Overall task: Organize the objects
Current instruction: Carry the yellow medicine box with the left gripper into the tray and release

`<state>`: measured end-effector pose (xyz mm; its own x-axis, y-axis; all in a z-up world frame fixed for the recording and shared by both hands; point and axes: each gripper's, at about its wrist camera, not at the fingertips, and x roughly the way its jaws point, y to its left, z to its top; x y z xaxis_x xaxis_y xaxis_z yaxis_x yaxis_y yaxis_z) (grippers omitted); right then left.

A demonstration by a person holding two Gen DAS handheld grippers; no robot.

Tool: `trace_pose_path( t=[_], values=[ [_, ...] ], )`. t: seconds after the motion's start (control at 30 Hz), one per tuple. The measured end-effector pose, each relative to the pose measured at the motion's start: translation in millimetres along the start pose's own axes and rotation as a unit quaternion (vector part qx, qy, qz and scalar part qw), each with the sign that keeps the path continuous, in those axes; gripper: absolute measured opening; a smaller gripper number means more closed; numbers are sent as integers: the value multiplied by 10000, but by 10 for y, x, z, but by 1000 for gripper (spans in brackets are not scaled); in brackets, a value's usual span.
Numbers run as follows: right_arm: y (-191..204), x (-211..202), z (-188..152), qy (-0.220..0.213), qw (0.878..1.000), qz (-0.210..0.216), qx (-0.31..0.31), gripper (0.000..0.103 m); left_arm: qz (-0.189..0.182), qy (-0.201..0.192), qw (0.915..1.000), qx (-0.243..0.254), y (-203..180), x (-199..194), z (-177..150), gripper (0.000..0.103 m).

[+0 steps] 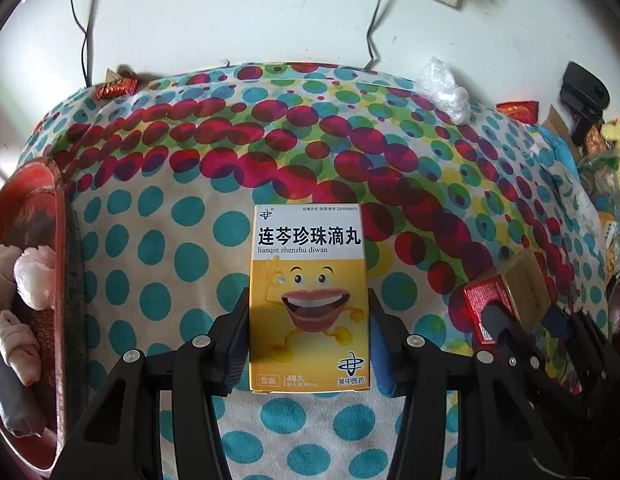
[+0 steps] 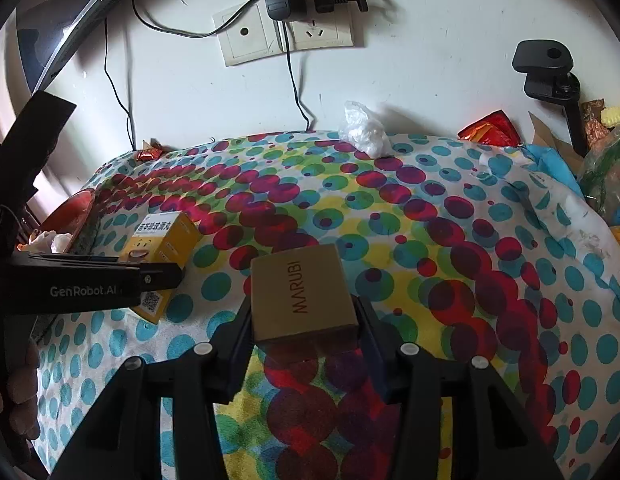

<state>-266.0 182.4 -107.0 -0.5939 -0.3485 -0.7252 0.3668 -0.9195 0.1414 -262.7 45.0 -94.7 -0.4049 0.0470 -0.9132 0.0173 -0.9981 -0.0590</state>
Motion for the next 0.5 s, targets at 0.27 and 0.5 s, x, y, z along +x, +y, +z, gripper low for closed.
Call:
trace_pose_path(
  t=[0.27,0.5],
  values=[
    [57,-5,-10,-4,9998,-155,-128,49,31,-299,9993,200,30,-246,-172,48],
    [63,-1,-7,8,9997,-202,-138,48,133,-361,9984,418,187,-412,-393,48]
  ],
)
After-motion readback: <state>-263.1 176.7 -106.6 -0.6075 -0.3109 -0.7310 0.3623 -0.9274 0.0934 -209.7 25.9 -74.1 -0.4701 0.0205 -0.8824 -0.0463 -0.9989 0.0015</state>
